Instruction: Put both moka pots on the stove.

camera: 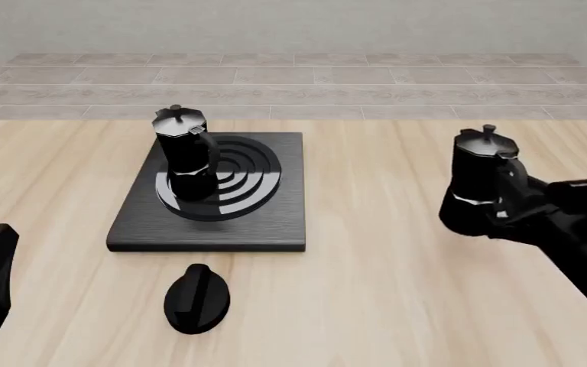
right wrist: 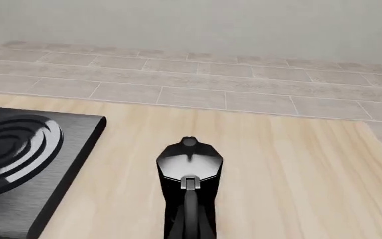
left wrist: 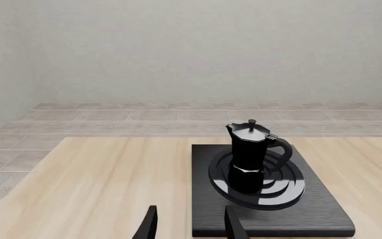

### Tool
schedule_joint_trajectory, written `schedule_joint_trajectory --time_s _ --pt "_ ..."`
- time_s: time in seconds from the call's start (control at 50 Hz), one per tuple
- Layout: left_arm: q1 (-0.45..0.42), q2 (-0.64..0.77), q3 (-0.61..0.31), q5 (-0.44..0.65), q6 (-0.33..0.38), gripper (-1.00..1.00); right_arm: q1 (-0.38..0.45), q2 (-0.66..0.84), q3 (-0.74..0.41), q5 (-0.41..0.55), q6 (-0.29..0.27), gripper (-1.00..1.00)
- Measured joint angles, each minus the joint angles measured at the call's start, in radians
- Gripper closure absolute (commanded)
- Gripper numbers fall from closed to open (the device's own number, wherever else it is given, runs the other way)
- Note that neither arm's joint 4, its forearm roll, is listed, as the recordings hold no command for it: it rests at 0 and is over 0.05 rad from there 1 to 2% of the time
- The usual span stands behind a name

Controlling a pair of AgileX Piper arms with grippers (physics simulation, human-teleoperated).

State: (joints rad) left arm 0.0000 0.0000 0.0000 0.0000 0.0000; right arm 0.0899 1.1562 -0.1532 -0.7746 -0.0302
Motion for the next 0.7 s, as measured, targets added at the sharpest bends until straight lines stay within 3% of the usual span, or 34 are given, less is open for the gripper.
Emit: schedule_joint_trajectory --time_s 0.22,0.7 --pt "0.0 0.0 0.0 0.0 0.0 -1.0 0.11 -0.003 -0.021 -0.057 0.014 1.0" --pt "0.0 0.0 0.0 0.0 0.0 -1.0 0.315 0.207 -0.098 -0.323 0.03 1.0"
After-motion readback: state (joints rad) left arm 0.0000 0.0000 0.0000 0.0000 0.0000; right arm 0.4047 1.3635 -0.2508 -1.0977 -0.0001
